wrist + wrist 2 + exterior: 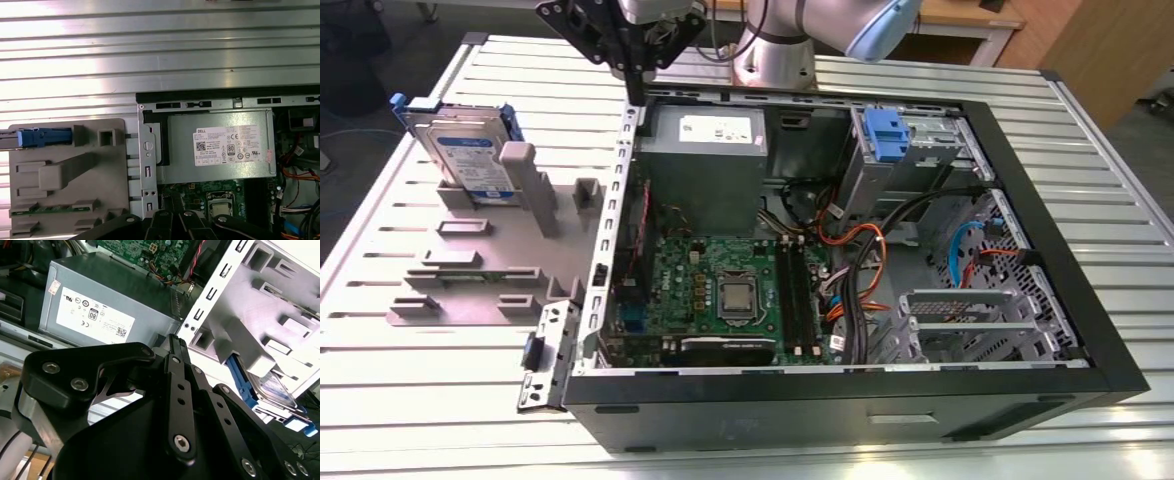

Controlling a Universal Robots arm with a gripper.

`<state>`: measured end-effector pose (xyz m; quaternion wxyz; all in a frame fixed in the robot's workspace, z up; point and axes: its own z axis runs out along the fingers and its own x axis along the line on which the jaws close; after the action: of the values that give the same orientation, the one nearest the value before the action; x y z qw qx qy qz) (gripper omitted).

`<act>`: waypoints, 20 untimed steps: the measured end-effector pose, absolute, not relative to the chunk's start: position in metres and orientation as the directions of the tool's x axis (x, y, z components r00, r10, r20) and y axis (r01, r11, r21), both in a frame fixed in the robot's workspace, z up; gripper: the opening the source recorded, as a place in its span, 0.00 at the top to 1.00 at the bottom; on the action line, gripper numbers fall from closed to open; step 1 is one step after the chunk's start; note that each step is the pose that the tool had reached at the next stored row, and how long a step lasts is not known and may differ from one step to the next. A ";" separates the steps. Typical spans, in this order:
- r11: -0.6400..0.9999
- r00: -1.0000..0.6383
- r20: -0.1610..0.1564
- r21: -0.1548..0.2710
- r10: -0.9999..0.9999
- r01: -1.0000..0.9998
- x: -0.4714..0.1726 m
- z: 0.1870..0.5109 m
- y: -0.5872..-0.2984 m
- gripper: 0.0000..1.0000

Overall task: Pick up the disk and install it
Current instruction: 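Reach for the disk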

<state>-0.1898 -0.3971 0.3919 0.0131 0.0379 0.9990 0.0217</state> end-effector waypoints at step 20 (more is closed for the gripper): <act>0.996 -0.997 -0.024 0.044 0.076 0.075 -0.196 0.392 -0.397 0.89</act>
<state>-0.1958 -0.3971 0.3918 0.0130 0.0379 0.9990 0.0217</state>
